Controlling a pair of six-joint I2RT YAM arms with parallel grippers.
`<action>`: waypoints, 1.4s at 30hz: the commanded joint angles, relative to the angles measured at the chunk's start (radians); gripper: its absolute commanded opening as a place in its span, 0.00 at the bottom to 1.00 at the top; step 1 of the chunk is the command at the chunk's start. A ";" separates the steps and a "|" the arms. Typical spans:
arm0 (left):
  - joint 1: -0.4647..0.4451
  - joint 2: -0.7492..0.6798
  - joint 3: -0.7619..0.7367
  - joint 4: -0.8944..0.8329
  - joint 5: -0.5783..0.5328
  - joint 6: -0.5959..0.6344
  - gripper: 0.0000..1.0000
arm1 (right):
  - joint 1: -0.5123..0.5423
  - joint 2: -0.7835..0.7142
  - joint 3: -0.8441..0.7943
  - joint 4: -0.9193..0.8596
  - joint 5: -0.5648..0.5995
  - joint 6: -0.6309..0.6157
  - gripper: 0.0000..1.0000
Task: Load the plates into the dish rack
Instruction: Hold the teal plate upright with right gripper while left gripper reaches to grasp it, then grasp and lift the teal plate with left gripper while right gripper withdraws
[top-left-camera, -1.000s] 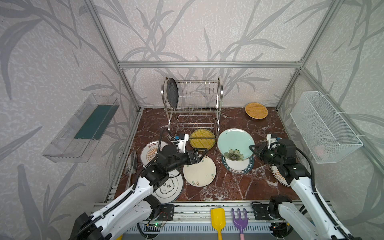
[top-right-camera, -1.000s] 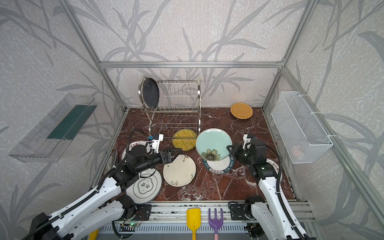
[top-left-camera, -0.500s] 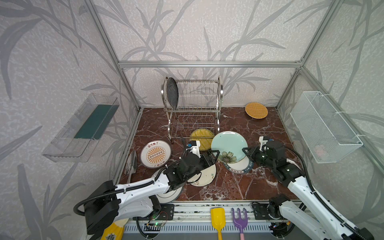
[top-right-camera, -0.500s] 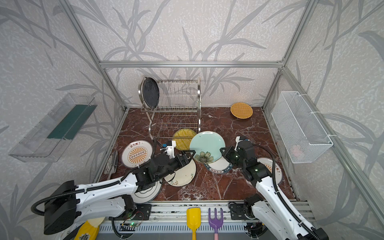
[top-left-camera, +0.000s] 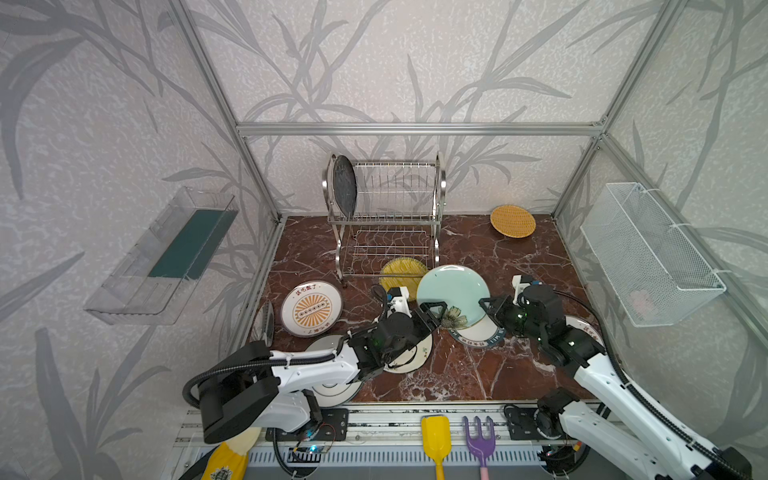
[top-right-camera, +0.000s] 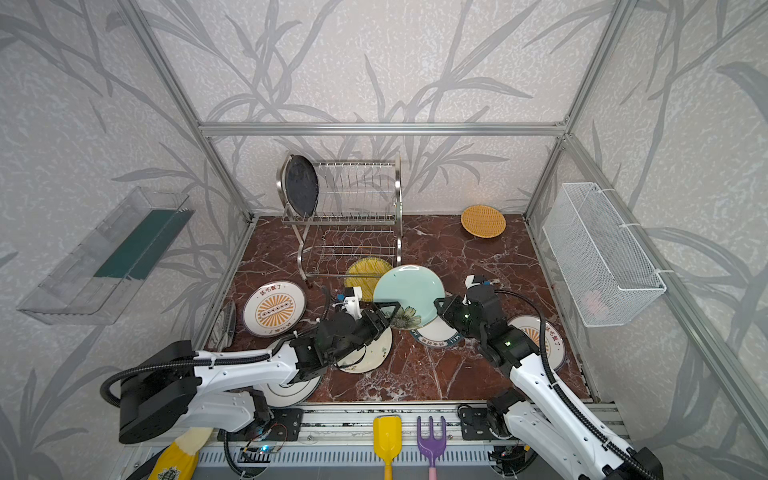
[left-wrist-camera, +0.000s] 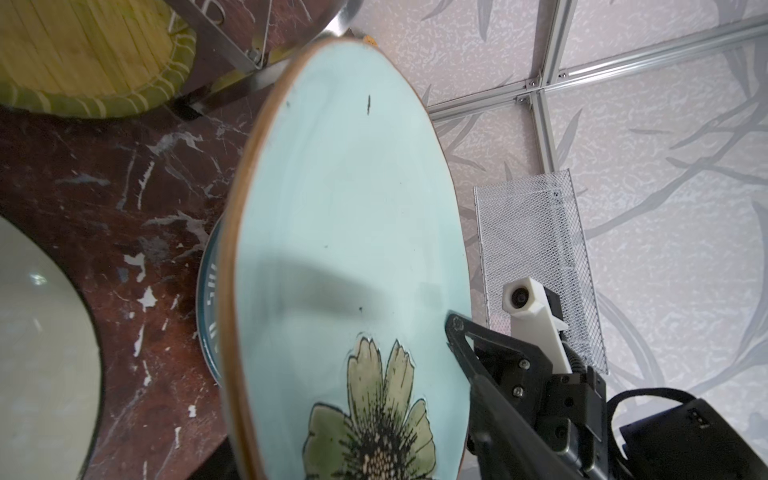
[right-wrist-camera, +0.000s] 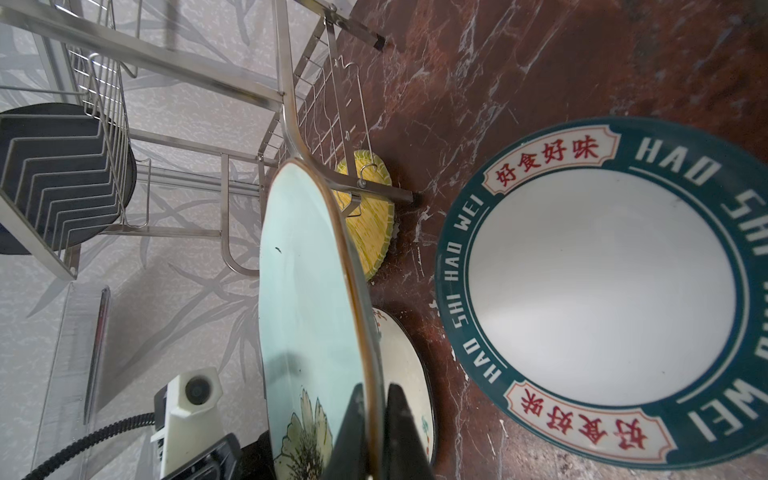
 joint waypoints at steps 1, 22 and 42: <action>-0.013 0.075 0.005 0.171 -0.017 -0.083 0.57 | 0.021 -0.040 0.040 0.097 0.025 0.028 0.00; -0.074 0.076 -0.035 0.271 -0.211 -0.113 0.05 | 0.104 -0.073 0.007 0.070 0.051 0.014 0.00; -0.091 -0.542 0.087 -0.578 -0.368 0.367 0.00 | 0.003 0.003 -0.023 0.362 -0.036 -0.590 0.99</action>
